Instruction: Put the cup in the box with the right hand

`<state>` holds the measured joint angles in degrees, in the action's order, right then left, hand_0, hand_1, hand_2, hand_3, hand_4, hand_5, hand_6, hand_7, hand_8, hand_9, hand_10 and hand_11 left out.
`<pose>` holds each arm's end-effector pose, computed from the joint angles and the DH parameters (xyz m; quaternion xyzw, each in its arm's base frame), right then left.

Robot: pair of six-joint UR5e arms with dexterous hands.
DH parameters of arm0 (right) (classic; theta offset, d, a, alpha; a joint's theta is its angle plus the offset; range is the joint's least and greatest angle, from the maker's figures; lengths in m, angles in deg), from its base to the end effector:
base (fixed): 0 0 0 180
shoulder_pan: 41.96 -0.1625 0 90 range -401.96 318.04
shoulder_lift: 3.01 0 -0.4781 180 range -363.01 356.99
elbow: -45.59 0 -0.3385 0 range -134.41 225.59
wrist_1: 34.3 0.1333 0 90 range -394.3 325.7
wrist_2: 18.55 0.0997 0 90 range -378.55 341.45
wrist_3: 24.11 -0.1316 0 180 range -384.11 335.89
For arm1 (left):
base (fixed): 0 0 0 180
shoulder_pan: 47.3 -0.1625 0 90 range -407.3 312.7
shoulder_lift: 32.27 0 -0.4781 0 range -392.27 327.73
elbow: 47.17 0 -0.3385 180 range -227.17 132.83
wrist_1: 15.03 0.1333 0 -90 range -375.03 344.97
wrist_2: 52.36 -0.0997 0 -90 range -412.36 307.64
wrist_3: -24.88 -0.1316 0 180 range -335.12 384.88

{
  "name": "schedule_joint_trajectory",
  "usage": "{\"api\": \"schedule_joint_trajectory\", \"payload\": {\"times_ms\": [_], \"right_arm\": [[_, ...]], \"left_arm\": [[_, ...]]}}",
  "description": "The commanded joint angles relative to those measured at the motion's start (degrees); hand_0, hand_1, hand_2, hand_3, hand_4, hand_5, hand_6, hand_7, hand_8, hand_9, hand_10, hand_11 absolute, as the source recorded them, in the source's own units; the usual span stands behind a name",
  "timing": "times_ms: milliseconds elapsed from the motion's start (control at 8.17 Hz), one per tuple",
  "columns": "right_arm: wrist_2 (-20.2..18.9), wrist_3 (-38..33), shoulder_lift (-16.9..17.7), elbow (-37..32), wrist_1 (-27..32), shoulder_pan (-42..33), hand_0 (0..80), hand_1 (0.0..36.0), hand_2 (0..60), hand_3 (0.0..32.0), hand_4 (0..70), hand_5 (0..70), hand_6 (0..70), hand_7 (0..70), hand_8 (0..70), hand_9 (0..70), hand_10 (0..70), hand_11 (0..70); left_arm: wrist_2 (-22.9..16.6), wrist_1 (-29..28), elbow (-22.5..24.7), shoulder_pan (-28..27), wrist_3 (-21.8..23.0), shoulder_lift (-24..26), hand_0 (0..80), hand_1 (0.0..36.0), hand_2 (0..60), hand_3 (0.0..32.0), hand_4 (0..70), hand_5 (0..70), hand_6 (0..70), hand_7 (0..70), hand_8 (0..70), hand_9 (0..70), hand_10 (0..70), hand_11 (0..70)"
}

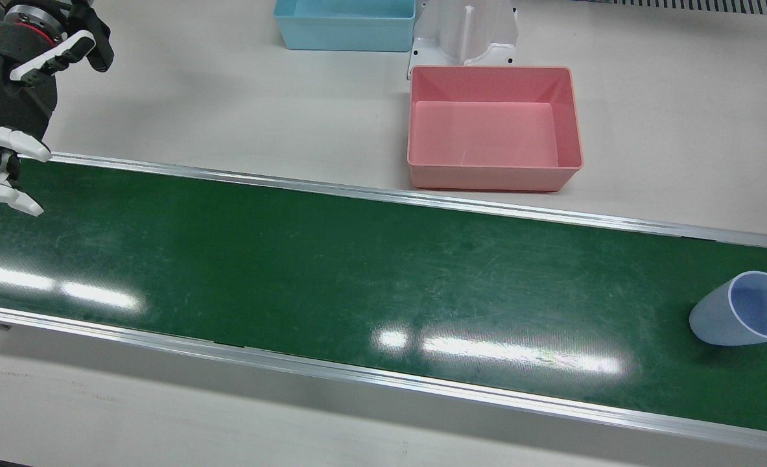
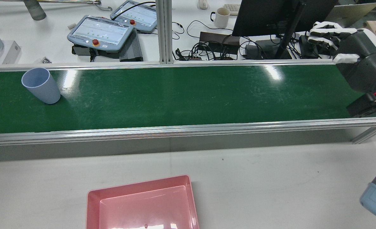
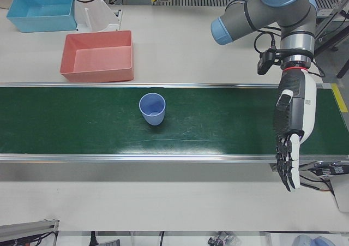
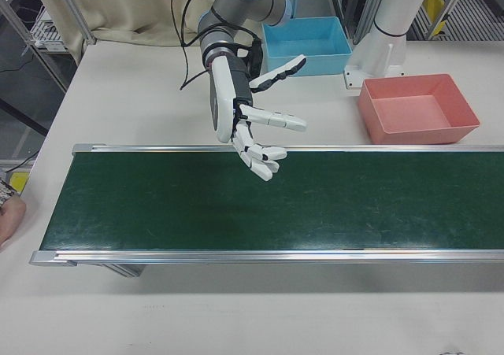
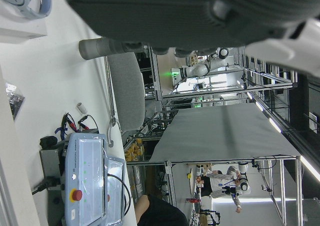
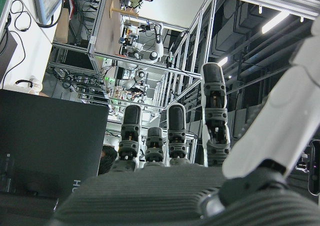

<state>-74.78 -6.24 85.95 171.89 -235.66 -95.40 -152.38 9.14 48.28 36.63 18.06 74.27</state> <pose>-0.0786 -0.4526 0.5009 0.0484 -0.7824 0.6183 0.0572 -0.0489 -0.5841 0.5986 -0.0584 0.6913 -0.7063 0.1407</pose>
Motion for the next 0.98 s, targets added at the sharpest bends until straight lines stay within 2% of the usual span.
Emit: {"api": "schedule_joint_trajectory", "payload": {"times_ms": [0, 122, 245, 490, 612, 735, 857], "right_arm": [[0.16, -0.12, 0.08, 0.00, 0.00, 0.27, 46.6, 0.0, 0.0, 0.0, 49.9, 4.5, 17.4, 68.5, 18.2, 36.5, 28.7, 41.4], [0.16, -0.12, 0.08, 0.00, 0.00, 0.27, 46.5, 0.0, 0.0, 0.0, 50.1, 5.7, 21.6, 70.0, 28.2, 50.7, 35.0, 49.5], [0.16, -0.12, 0.08, 0.00, 0.00, 0.36, 46.5, 0.0, 0.0, 0.0, 51.0, 6.3, 24.2, 70.0, 33.2, 57.4, 37.6, 52.6], [0.33, -0.12, 0.08, 0.00, 0.00, 0.62, 46.3, 0.0, 0.0, 0.0, 51.0, 6.5, 25.7, 70.0, 35.1, 60.4, 38.9, 54.3], [0.42, -0.12, 0.08, 0.00, 0.00, 0.62, 46.1, 0.0, 0.0, 0.0, 51.0, 6.7, 26.9, 70.0, 37.4, 63.3, 40.1, 55.8], [0.42, -0.12, 0.08, 0.00, 0.00, 0.62, 45.6, 0.0, 0.0, 0.0, 50.1, 7.5, 29.6, 70.0, 43.0, 69.9, 43.0, 59.9], [0.42, -0.03, -0.01, 0.00, 0.09, 0.45, 45.1, 0.0, 0.0, 0.0, 48.7, 7.6, 30.2, 70.0, 44.2, 70.0, 44.1, 61.4]], "left_arm": [[0.00, 0.00, 0.00, 0.00, -0.03, -0.02, 0.0, 0.0, 0.0, 0.0, 0.0, 0.0, 0.0, 0.0, 0.0, 0.0, 0.0, 0.0], [0.00, 0.00, 0.00, 0.00, -0.03, -0.02, 0.0, 0.0, 0.0, 0.0, 0.0, 0.0, 0.0, 0.0, 0.0, 0.0, 0.0, 0.0], [0.00, 0.00, 0.00, 0.00, 0.05, -0.02, 0.0, 0.0, 0.0, 0.0, 0.0, 0.0, 0.0, 0.0, 0.0, 0.0, 0.0, 0.0], [0.00, 0.00, 0.00, 0.00, -0.03, -0.02, 0.0, 0.0, 0.0, 0.0, 0.0, 0.0, 0.0, 0.0, 0.0, 0.0, 0.0, 0.0], [0.00, 0.00, 0.00, 0.00, 0.05, 0.07, 0.0, 0.0, 0.0, 0.0, 0.0, 0.0, 0.0, 0.0, 0.0, 0.0, 0.0, 0.0], [0.00, 0.00, 0.00, 0.00, -0.03, -0.02, 0.0, 0.0, 0.0, 0.0, 0.0, 0.0, 0.0, 0.0, 0.0, 0.0, 0.0, 0.0], [0.00, 0.00, 0.00, 0.00, -0.03, -0.02, 0.0, 0.0, 0.0, 0.0, 0.0, 0.0, 0.0, 0.0, 0.0, 0.0, 0.0, 0.0]]}}
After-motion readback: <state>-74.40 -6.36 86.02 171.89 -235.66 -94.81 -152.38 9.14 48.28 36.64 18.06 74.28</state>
